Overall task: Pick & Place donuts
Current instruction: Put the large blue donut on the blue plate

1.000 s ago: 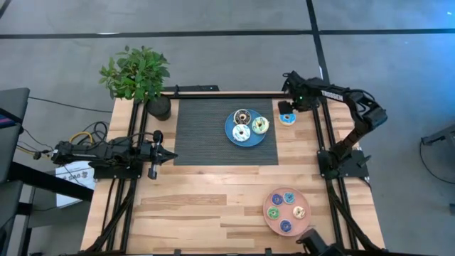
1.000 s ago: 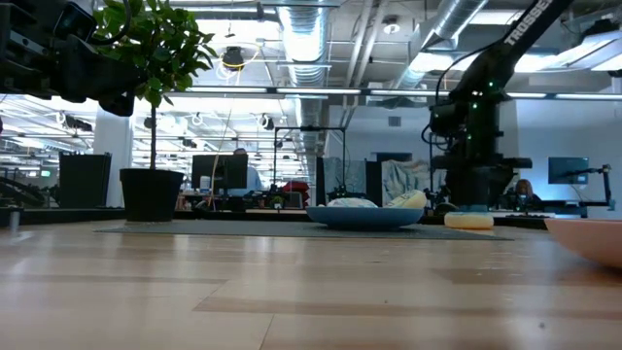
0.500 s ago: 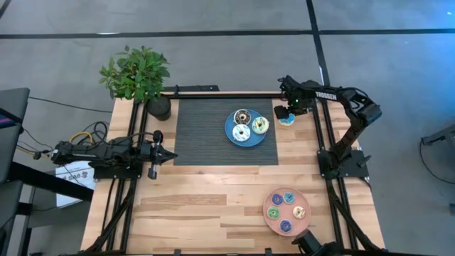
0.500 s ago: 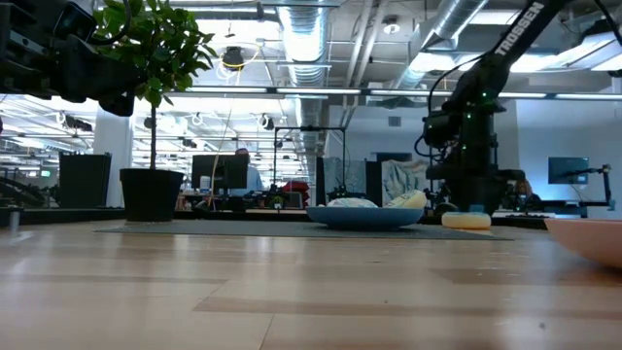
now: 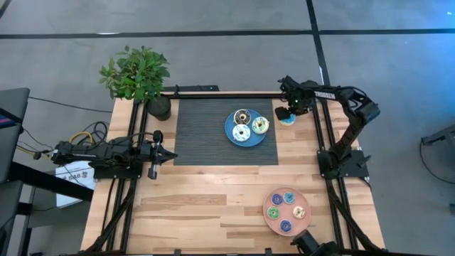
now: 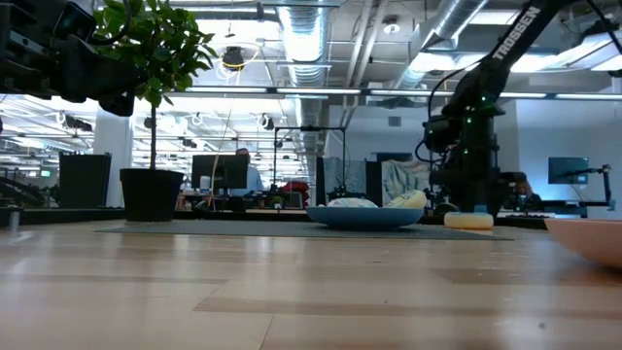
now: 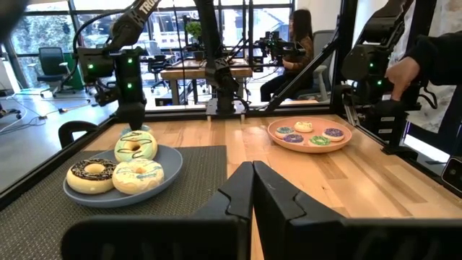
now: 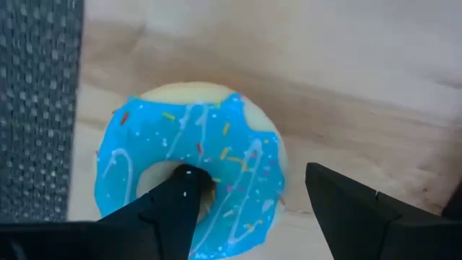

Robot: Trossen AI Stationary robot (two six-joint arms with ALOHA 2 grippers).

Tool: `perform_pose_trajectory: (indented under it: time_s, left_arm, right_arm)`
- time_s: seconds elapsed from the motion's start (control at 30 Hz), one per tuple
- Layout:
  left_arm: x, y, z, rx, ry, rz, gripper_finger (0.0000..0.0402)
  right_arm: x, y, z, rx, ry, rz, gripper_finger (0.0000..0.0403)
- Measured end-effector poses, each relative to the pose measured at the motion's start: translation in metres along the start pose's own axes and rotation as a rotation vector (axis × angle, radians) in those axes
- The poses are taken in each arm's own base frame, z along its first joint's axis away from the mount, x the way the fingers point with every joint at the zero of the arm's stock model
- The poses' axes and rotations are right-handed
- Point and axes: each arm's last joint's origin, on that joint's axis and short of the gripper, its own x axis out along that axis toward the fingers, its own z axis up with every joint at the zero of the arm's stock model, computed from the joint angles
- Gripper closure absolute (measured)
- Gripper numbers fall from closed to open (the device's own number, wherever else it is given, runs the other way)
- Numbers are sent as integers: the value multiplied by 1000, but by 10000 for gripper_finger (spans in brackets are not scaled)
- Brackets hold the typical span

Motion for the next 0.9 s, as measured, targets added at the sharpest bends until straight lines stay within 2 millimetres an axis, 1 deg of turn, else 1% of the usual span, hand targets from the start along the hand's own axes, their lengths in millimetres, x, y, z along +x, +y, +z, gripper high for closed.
perform_pose_trajectory:
  time_s: [0.17, 0.27, 0.47, 0.57, 0.73, 0.9]
  left_arm:
    - [0, 0, 0, 0, 0, 0, 401]
    - [0, 0, 0, 0, 0, 0, 401]
    - [0, 0, 0, 0, 0, 0, 401]
    - [0, 0, 0, 0, 0, 0, 401]
    - [0, 0, 0, 0, 0, 0, 401]
    - [0, 0, 0, 0, 0, 0, 401]
  right_arm:
    - [3, 3, 0, 4, -3, -24, 164]
    - [3, 5, -1, -7, 10, 19, 164]
    - [3, 5, 0, -4, 1, 24, 168]
    - [3, 4, 1, -1, 1, 26, 187]
    - [3, 4, 1, 2, 1, 26, 236]
    - [3, 4, 1, 11, -1, 28, 275]
